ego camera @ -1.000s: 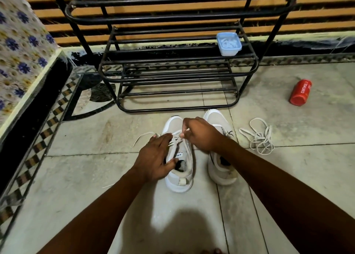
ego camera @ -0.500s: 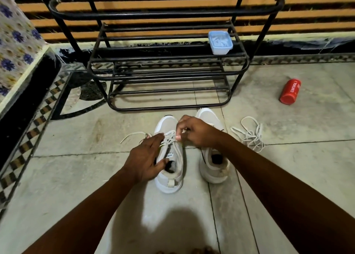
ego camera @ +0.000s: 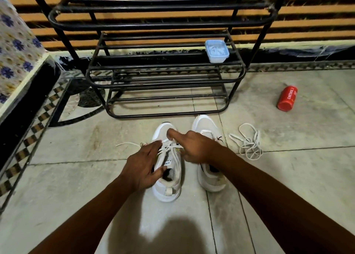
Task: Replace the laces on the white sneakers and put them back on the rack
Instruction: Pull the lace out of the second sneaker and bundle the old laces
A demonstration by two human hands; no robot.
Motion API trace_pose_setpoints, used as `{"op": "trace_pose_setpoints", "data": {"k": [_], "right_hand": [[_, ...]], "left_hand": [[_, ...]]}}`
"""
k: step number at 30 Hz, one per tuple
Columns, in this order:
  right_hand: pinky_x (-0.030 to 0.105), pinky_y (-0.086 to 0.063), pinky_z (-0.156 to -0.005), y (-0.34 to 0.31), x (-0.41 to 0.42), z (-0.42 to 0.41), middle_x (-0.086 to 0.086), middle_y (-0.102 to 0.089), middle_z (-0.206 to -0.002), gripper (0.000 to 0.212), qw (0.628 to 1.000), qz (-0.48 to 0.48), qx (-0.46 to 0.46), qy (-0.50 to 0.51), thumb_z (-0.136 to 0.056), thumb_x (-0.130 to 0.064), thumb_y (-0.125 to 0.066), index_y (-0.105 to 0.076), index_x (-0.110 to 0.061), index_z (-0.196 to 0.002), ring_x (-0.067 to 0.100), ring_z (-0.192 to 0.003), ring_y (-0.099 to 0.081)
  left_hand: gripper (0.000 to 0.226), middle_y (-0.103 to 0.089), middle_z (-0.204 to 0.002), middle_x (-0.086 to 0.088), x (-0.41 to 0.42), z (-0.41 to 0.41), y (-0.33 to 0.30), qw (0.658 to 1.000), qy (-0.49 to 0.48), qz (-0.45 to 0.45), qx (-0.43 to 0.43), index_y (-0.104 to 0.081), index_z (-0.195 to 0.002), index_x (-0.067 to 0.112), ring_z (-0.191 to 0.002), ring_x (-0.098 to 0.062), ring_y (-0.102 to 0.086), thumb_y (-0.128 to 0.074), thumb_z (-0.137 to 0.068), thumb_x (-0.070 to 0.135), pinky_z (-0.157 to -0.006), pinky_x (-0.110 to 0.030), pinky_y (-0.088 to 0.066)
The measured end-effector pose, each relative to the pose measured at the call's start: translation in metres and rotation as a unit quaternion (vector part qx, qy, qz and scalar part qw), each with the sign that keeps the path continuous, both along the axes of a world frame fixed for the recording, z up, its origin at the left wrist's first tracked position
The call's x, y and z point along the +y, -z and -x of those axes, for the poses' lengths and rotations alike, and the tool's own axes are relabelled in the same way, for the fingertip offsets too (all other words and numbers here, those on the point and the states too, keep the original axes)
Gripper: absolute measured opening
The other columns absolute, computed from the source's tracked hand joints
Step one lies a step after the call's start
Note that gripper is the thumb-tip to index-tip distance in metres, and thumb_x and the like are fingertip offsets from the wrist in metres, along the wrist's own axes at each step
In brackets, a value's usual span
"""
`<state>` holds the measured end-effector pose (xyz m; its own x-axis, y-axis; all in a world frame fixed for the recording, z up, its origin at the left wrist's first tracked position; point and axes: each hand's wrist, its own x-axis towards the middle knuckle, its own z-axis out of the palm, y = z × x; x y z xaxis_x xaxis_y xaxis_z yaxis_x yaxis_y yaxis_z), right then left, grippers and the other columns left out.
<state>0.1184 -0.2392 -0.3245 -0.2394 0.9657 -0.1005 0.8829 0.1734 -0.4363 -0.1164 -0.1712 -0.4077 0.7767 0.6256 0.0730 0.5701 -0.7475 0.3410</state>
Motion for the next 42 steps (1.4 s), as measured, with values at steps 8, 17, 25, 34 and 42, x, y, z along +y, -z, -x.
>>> {"op": "trace_pose_setpoints", "data": {"k": [8,17,25,34,42], "right_hand": [[0.036,-0.036,-0.064,0.001,0.004,0.017,0.008,-0.060,-0.088,0.015,0.965,-0.173,-0.179,0.083,-0.080,-0.023,-0.070,-0.060,-0.018,-0.090,0.033,-0.092,-0.053],[0.030,-0.048,-0.049,-0.021,0.009,0.012,0.015,-0.061,-0.069,0.025,0.750,-0.186,0.504,0.385,-0.099,-0.002,-0.051,-0.039,-0.004,-0.077,0.029,-0.057,-0.064],[0.034,-0.035,-0.060,-0.026,0.009,0.002,0.009,-0.051,-0.104,0.032,0.977,0.014,-0.199,-0.079,-0.091,-0.014,-0.057,-0.053,-0.015,-0.123,0.027,-0.076,-0.051],[0.037,-0.042,-0.062,-0.010,0.004,0.002,0.005,-0.060,-0.081,0.014,0.938,-0.324,-0.120,0.023,-0.085,-0.011,-0.052,-0.065,-0.010,-0.081,0.029,-0.084,-0.053],[0.016,-0.030,-0.038,-0.025,0.003,0.020,0.007,-0.048,-0.077,0.032,0.648,-0.034,0.664,0.372,-0.108,-0.012,-0.046,-0.047,-0.008,-0.076,0.016,-0.061,-0.049]], "left_hand": [[0.087,-0.042,-0.160,-0.004,0.001,-0.001,-0.002,1.000,0.005,-0.008,0.018,-0.034,-0.159,0.016,-0.139,-0.025,-0.049,-0.040,-0.091,0.070,-0.093,-0.040,-0.055],[0.086,-0.043,-0.160,-0.002,0.000,-0.001,-0.003,1.000,0.006,-0.018,0.014,-0.036,-0.158,0.016,-0.141,-0.022,-0.048,-0.040,-0.090,0.070,-0.090,-0.039,-0.055],[0.086,-0.051,-0.153,-0.010,-0.002,-0.001,-0.006,0.999,0.015,-0.040,0.027,-0.042,-0.154,0.008,-0.134,-0.031,-0.054,-0.040,-0.092,0.068,-0.096,-0.041,-0.053],[0.086,-0.045,-0.158,-0.006,0.000,0.001,-0.001,1.000,0.015,-0.022,0.016,-0.037,-0.157,0.013,-0.140,-0.028,-0.049,-0.042,-0.093,0.069,-0.097,-0.040,-0.053],[0.086,-0.041,-0.161,-0.002,-0.002,0.001,0.000,1.000,0.006,-0.012,0.009,-0.034,-0.159,0.016,-0.143,-0.023,-0.044,-0.042,-0.091,0.068,-0.097,-0.039,-0.052]]}}
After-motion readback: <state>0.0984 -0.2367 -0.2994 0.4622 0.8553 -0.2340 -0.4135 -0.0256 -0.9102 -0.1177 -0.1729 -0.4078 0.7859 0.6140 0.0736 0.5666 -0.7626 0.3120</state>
